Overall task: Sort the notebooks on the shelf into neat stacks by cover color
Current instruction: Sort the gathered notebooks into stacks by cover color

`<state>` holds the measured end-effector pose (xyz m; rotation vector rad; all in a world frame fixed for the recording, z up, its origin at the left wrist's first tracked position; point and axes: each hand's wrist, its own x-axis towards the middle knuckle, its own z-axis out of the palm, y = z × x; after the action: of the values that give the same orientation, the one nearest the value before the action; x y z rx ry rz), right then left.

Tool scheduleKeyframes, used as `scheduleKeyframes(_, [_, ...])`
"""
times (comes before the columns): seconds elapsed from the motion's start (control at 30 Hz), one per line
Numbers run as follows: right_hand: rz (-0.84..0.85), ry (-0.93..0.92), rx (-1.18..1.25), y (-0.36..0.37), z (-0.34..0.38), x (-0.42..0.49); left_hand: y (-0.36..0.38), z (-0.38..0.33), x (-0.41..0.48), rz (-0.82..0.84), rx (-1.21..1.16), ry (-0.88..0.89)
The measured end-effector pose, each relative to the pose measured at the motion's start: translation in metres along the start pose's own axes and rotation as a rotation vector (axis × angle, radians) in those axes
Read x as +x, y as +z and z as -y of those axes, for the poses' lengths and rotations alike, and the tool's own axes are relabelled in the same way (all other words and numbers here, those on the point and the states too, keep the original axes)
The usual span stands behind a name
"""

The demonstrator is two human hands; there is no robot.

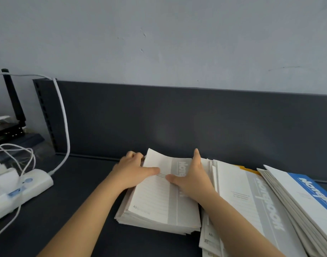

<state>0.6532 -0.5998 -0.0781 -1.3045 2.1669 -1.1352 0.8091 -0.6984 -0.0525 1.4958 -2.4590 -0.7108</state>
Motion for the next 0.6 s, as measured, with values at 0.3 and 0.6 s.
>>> scheduleKeyframes(0.3, [-0.015,-0.070,-0.102,0.004,0.004,-0.006,0.002,0.005,-0.001,0.145,-0.606,0.046])
scheduleKeyframes(0.6, [-0.101,-0.080,-0.137,0.003,0.014,-0.018,0.003,0.006,-0.002,0.169,-0.714,0.041])
